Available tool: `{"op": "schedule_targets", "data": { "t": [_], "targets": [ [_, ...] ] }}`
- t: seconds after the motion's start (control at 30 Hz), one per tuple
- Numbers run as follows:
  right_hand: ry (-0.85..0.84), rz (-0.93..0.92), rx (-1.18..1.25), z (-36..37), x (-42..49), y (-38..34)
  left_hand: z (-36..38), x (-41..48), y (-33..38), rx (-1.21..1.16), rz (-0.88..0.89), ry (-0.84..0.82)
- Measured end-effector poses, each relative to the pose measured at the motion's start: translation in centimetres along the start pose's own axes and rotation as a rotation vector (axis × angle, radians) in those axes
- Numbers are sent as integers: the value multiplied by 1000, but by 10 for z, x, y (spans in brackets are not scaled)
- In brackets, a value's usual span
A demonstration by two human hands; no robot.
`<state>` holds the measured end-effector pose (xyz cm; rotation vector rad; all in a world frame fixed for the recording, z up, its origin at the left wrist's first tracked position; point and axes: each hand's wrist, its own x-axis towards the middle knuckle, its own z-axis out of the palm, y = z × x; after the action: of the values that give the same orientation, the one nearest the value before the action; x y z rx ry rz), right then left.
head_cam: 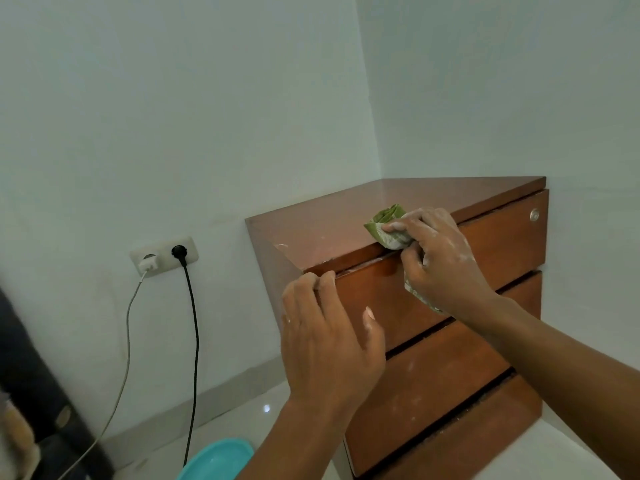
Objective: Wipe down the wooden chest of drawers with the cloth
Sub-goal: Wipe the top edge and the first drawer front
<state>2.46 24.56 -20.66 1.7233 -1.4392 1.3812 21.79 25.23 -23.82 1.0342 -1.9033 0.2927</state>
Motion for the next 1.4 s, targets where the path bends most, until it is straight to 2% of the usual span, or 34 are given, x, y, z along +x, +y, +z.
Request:
{"op": "schedule_targets", "data": {
  "t": [0.07, 0.13, 0.27, 0.4, 0.7, 0.87, 1.07, 1.4],
  "targets": [
    [8, -6, 9, 0, 2, 0, 3, 1, -4, 136, 129, -61],
    [19, -9, 10, 0, 4, 1, 8, 2, -3, 233, 177, -141],
    [20, 11, 9, -1, 3, 5, 20, -5, 7, 349, 171, -268],
    [11, 22, 1, -1, 2, 10, 18, 7, 15, 427, 136, -317],
    [24, 48, -2, 0, 7, 18, 15, 23, 28, 483, 114, -271],
    [35, 68, -3, -7, 5, 23, 21, 13, 28, 351, 63, -325],
    [57, 68, 0, -8, 0, 30, 16, 16, 22, 451, 161, -188],
    [31, 22, 15, -12, 8, 22, 24, -3, 24, 457, 117, -322]
  ]
}}
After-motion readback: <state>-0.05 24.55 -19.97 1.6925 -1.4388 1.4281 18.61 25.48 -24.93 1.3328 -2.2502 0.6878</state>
